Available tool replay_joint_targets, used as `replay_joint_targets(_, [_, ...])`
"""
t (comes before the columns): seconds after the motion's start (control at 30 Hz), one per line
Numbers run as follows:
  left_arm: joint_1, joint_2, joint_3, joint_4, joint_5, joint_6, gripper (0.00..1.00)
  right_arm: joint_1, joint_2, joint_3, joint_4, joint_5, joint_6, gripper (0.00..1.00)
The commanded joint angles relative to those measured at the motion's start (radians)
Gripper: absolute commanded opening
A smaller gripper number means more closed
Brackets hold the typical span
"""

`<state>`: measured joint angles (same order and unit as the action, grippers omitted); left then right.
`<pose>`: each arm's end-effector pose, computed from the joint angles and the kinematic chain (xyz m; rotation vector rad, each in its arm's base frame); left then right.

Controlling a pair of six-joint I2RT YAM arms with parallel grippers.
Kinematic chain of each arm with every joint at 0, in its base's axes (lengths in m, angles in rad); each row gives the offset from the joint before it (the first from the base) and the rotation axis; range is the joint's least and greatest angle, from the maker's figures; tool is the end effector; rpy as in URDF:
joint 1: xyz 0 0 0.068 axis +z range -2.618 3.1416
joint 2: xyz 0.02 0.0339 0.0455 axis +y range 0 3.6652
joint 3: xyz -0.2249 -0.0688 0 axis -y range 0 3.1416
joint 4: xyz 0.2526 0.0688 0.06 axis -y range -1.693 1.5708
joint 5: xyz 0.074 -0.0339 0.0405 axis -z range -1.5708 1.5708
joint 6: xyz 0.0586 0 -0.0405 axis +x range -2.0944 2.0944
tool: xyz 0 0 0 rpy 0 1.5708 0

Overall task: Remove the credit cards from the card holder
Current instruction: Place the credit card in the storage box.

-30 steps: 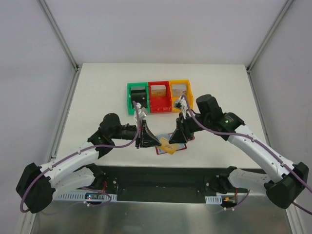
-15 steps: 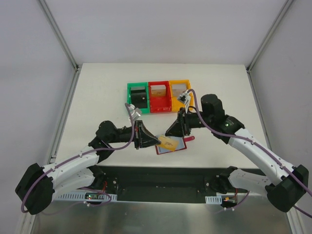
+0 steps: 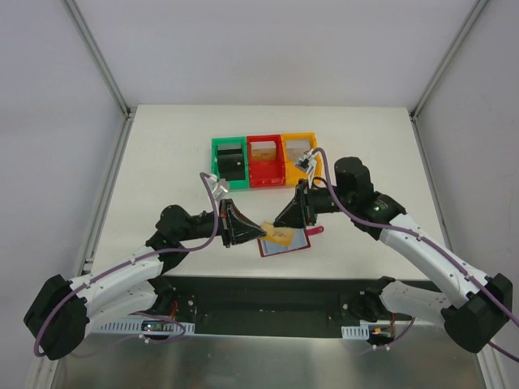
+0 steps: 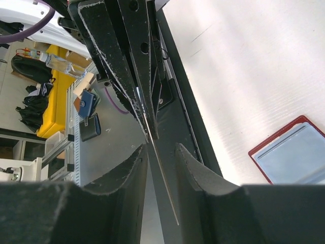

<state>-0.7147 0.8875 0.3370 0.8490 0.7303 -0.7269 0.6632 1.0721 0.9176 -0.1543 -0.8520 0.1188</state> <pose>0.1535 -0.1849 0.2415 0.7100 1.3925 -1.6391 0.1923 0.2062 0.2972 -1.1099 1.6492 1.3170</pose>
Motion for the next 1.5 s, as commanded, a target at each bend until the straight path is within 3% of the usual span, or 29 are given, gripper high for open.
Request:
replay_joint_targets(0.0, [-0.008, -0.019, 0.016, 0.033, -0.002, 0.003, 0.00, -0.004, -0.031, 0.021, -0.030, -0.035, -0.047, 0.27])
replay_joint_targets(0.5, [-0.006, -0.004, 0.033, 0.022, 0.024, 0.011, 0.00, -0.004, -0.020, 0.055, -0.128, -0.030, -0.113, 0.01])
replay_joint_targets(0.67, [-0.006, 0.001, 0.039, 0.009, 0.040, 0.024, 0.00, 0.001, 0.009, 0.115, -0.241, -0.024, -0.206, 0.01])
replay_joint_targets(0.7, [-0.008, 0.001, 0.043, 0.002, 0.043, 0.027, 0.00, -0.001, 0.014, 0.130, -0.269, -0.021, -0.221, 0.04])
replay_joint_targets(0.77, [-0.008, 0.010, 0.053, -0.005, 0.058, 0.030, 0.00, 0.003, 0.020, 0.151, -0.316, -0.019, -0.248, 0.20])
replay_joint_targets(0.87, [-0.008, 0.022, 0.060, -0.007, 0.075, 0.029, 0.00, 0.003, 0.015, 0.156, -0.326, -0.019, -0.260, 0.29])
replay_joint_targets(1.47, [-0.008, 0.056, 0.083, 0.015, 0.138, 0.011, 0.00, 0.021, 0.065, 0.207, -0.404, -0.028, -0.321, 0.17])
